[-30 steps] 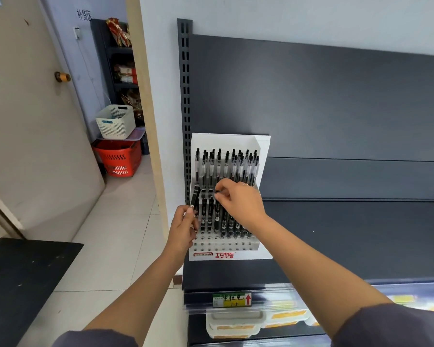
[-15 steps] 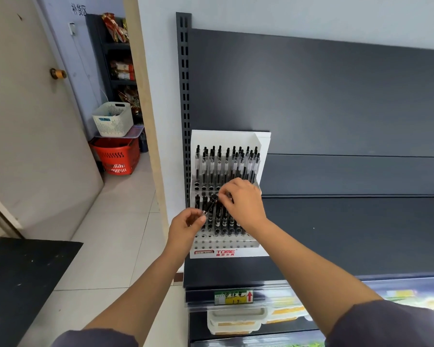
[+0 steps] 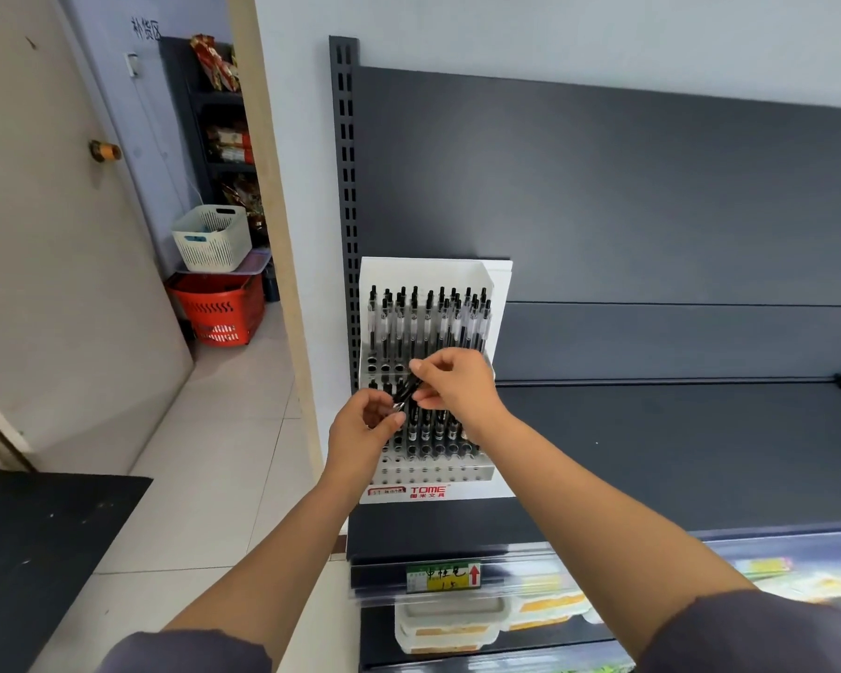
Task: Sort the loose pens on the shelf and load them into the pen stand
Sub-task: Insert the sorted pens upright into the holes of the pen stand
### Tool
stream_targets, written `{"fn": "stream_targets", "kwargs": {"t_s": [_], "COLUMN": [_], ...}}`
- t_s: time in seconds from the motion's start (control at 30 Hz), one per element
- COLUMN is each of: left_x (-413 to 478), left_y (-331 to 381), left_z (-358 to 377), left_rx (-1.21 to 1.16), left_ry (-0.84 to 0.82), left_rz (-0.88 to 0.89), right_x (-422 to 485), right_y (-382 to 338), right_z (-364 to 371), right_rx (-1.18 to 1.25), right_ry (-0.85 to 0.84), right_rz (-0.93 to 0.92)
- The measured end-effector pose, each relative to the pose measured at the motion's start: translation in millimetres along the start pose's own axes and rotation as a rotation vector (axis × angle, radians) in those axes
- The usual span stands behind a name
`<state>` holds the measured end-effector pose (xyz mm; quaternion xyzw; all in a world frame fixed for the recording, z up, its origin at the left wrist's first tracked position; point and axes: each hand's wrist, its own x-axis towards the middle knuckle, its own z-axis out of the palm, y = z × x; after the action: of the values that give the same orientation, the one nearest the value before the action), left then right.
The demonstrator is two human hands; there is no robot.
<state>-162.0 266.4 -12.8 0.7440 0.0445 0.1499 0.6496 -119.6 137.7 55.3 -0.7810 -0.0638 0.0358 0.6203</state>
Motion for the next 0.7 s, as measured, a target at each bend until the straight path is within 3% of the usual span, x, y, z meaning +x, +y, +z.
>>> {"fn": "stream_targets", "kwargs": {"t_s": [0.17,0.4,0.7], "left_x": [-0.7,3.6,6.7], "left_y": [-1.3,-2.6,3.1], "left_z": [-4.3,-3.6,-6.8], "left_rx": [-0.01,0.099,0.206], "left_ry": [-0.099,-0.061,0.007], "left_rz": [-0.041,-0.016,0.076], "right_x": [3.7,7.6,7.1], "right_y": [-6.4,-10.6,-15.2], "right_z": [-2.7,-7.7,-7.4], "right_rx": [-0.057,-0.084,-0.664], "right_ry": [-0.036,-0.04,0.025], "right_rz": [-0.052,0.079,-0.338]}}
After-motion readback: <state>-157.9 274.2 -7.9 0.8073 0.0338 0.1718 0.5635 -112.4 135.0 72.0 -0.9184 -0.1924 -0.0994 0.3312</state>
